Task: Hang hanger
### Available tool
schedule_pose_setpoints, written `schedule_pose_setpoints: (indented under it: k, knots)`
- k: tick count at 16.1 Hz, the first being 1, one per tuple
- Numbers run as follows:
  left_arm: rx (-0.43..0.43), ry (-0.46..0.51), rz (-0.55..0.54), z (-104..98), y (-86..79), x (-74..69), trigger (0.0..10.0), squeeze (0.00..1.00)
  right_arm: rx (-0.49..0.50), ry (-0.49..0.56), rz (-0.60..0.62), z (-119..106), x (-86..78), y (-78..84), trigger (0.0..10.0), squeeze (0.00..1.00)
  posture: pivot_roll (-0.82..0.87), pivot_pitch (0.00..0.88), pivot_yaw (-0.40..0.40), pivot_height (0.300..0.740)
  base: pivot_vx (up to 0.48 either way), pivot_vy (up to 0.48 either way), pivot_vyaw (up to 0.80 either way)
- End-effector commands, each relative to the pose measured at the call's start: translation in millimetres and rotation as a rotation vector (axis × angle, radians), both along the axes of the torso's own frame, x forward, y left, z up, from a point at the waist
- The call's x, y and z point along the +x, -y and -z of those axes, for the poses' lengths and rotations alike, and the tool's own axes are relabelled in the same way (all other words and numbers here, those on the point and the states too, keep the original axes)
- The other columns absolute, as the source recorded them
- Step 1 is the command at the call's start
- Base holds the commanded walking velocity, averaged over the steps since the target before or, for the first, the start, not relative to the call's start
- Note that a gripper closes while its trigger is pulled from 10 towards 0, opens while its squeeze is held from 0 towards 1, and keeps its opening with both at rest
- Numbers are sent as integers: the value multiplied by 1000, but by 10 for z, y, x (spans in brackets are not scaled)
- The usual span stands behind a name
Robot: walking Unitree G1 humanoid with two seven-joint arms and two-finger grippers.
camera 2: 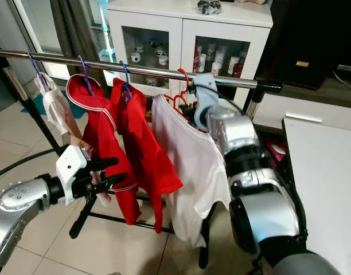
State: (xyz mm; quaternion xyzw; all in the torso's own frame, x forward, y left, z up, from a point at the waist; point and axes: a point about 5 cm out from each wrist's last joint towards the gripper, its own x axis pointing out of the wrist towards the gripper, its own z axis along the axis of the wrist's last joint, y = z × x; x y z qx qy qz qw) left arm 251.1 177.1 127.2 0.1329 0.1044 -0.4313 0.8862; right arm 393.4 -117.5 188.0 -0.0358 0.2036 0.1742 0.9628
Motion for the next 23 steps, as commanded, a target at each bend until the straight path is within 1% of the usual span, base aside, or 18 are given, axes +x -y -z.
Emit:
schedule_pose_setpoints:
  k: [1, 3, 4, 7, 8, 9, 10, 11, 17, 23]
  knots:
    - [19, 7, 7, -10, 5, -8, 10000, 0, -18, -14, 1, -4, 9, 20, 10000, 0, -75, 0, 3, 740, 0, 0, 0]
    - [19, 3, 6, 5, 12, -23, 10000, 0, -50, -38, 10, 22, 20, 22, 10000, 0, -75, 0, 0, 740, 0, 0, 0]
    - [17, 1, 7, 9, 19, -26, 10000, 0, -70, -67, 32, 47, 37, 30, 10000, 0, -76, 0, 0, 740, 0, 0, 0]
    - [11, 3, 11, 9, 31, -29, 10000, 0, -57, -74, 59, 71, 68, 31, 10000, 0, -76, 0, -1, 740, 0, 0, 0]
    - [11, 3, 12, 9, 33, -29, 10000, 0, -56, -75, 57, 73, 68, 28, 8941, 0, -74, 0, -3, 740, 0, 0, 0]
    - [10, 5, 12, 8, 34, -30, 10000, 0, -54, -76, 53, 78, 73, 17, 4275, 0, -74, 0, -3, 740, 0, 0, 0]
    - [9, 5, 12, 8, 35, -32, 10000, 0, -52, -79, 50, 86, 74, 8, 627, 0, -73, 0, -5, 740, 0, 0, 0]
    - [9, 5, 12, 9, 36, -35, 10000, 0, -49, -85, 44, 100, 78, -7, 0, 0, -73, 0, -5, 740, 0, 0, 0]
    - [7, 5, 15, 21, 44, -23, 10000, 0, -41, -84, 29, 122, 89, -41, 0, 0, -73, 0, -5, 740, 0, 0, 0]
    - [8, 5, 13, 26, 41, -12, 10000, 0, -41, -59, 35, 116, 105, -35, 0, 0, -73, 0, -4, 740, 0, 0, 0]
